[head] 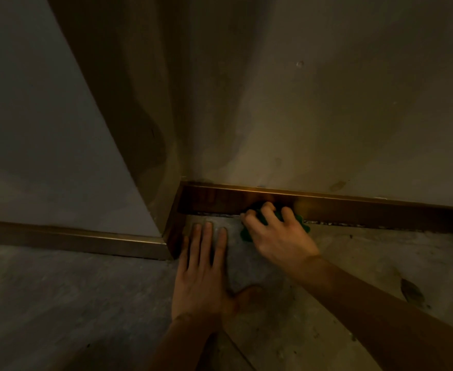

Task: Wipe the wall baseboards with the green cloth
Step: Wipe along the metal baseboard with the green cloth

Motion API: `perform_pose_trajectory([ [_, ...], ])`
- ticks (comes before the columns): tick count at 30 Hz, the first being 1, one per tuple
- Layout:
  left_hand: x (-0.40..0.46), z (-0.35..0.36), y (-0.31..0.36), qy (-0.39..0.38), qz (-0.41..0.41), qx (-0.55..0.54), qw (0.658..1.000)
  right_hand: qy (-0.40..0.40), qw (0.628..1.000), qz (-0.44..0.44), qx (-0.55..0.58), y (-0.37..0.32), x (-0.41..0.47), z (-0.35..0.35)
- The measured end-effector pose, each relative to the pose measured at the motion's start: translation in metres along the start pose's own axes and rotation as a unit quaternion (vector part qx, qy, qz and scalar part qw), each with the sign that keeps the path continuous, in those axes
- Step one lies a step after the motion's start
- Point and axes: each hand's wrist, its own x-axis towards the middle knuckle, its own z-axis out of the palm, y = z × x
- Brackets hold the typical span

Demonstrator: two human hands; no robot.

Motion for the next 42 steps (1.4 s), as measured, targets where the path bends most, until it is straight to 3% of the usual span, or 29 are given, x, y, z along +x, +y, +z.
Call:
perform_pose_trajectory([
  [14, 0.0, 0.004, 0.0, 0.001, -0.005, -0.001, 1.0, -0.035, 0.999, 0.016, -0.007, 0.023, -0.025, 0.011],
  [42, 0.0, 0.002, -0.001, -0.003, -0.006, 0.009, 1.0, -0.261, 0.958, 0.117, -0.03, 0.081, -0.095, 0.021],
])
